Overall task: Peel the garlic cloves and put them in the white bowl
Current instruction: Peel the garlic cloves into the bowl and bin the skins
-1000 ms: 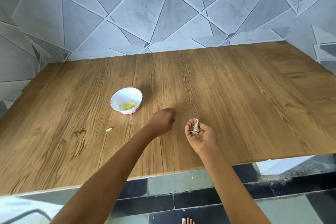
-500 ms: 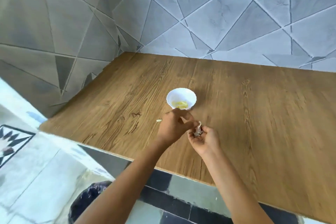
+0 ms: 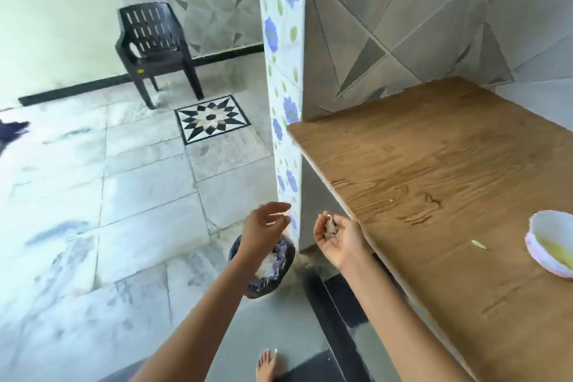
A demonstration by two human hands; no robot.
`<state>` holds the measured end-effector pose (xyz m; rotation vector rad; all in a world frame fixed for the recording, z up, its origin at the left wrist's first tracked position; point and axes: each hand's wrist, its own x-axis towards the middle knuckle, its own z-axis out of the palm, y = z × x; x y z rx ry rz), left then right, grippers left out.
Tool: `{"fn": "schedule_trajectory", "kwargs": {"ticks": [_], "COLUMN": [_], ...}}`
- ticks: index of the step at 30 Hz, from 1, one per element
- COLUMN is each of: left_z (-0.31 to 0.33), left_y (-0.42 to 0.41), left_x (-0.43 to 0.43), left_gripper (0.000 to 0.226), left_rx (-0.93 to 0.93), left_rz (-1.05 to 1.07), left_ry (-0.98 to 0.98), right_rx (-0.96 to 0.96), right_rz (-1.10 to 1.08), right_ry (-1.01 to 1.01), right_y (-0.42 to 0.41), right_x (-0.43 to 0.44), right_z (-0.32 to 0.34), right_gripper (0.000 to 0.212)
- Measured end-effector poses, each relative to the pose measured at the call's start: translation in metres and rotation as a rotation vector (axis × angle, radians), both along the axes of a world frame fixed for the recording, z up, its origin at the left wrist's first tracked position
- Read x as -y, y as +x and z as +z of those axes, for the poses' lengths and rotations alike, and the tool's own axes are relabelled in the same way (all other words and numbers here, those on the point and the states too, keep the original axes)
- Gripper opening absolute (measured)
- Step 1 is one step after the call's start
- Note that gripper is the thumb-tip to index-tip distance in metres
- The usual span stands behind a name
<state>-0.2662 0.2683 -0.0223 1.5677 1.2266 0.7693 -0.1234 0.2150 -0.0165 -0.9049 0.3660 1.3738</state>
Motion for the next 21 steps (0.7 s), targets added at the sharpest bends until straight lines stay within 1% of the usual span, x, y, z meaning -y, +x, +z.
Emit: {"fn": "schedule_trajectory", "kwargs": {"ticks": [3, 7, 9, 12, 15, 17, 19, 21], "left_z": [-0.030, -0.081, -0.122, -0.192, -0.292, -0.348, -0.406, -0.456], "left_y": [-0.041, -0.079, -0.091, -0.101, -0.107, -0.108, -0.105, -0.099], "left_x": [-0.037, -0.093, -0.127, -0.169, -0.207, -0.221, -0.227, -0.232], "left_gripper": [0.021, 0.019, 0.019, 0.018, 0.018, 0.021, 0.022, 0.022], "left_rx": [-0.041, -0.101, -0.113, -0.132, -0.202, -0.250, -0.265, -0.259], "left_rz": [0.114, 0.172, 0.197, 0.231, 0.225, 0.205, 0.183, 0.172], "left_ry": [-0.059, -0.152, -0.196, -0.251, -0.297, -0.339, -0.390, -0.419], "right_rx": [0.031, 0.042, 0.075, 0.094, 0.085, 0.076, 0.091, 0.113], "right_rz": [0.113, 0.180, 0.213, 0.247, 0.236, 0.241, 0.259, 0.320], "right_ry": [-0.071, -0.159, -0.219, -0.283, -0.344, -0.364, -0.388, -0.398], "right_y": [-0.033, -0.065, -0.076, -0.085, -0.091, -0.094, -0.095, -0.094], "right_x": [-0.053, -0.120, -0.155, -0.199, -0.238, -0.256, -0.268, -0.277], "right_z": [-0.034, -0.092, -0.135, -0.208, -0.303, -0.353, -0.411, -0.459], "right_gripper": [0.025, 0.029, 0.031, 0.031, 0.030, 0.032, 0.041, 0.055]}}
